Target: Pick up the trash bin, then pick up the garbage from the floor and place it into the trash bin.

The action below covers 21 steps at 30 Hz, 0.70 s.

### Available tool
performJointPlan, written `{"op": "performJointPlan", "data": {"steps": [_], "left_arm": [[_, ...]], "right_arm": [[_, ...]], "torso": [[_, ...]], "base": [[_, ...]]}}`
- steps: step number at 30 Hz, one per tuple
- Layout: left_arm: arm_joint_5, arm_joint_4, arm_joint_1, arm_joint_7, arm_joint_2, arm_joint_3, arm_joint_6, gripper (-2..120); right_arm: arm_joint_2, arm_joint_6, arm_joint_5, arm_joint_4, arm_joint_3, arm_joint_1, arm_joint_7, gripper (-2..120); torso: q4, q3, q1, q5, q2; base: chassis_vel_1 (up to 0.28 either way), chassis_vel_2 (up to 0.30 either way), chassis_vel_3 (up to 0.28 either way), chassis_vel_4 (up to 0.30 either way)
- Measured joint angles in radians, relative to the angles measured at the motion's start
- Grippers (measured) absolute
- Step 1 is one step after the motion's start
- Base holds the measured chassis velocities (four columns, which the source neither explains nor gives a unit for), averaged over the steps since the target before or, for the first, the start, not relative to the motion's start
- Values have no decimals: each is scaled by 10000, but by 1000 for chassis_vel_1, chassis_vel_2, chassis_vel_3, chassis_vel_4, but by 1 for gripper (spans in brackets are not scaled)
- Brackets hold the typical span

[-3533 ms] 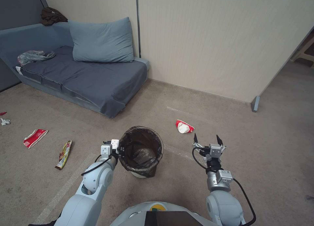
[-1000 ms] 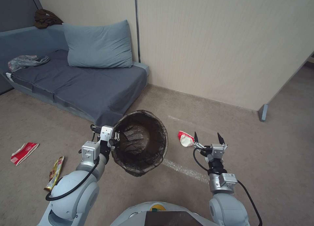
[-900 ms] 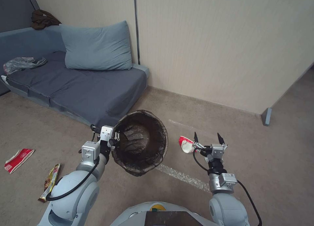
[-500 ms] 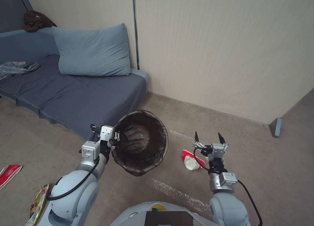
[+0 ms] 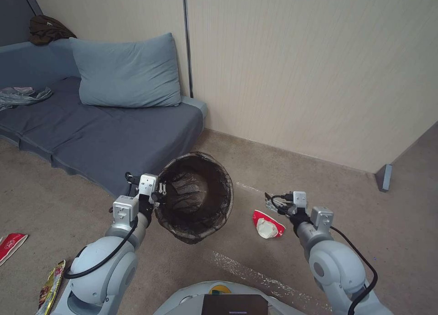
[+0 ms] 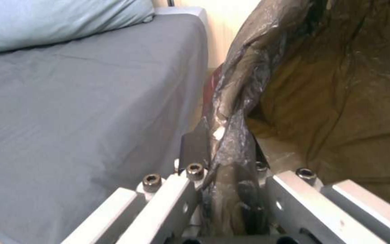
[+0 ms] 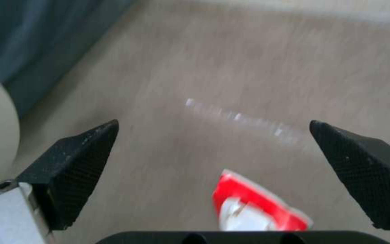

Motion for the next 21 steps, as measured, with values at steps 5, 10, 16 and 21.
{"op": "performJointPlan", "data": {"steps": [5, 10, 16, 21], "left_arm": [[6, 0, 17, 16, -12, -40, 1, 0], [21, 0, 27, 26, -11, -41, 0, 0], [31, 0, 63, 27, -33, -35, 1, 0], [69, 0, 74, 26, -58, -43, 1, 0]], "right_arm": [[-342, -514, 732, -430, -369, 371, 121, 100], [-756, -822, 1473, -748, -567, 704, 244, 100], [-1550, -905, 2053, -1661, -968, 1336, 315, 100], [-1775, -890, 2060, -2459, -1447, 1697, 313, 100]], "torso": [[-3, 0, 0, 0, 0], [-1, 0, 0, 1, 0], [0, 0, 0, 0, 0], [-1, 0, 0, 0, 0]], "base": [[0, 0, 0, 0], [0, 0, 0, 0], [0, 0, 0, 0], [0, 0, 0, 0]]}}
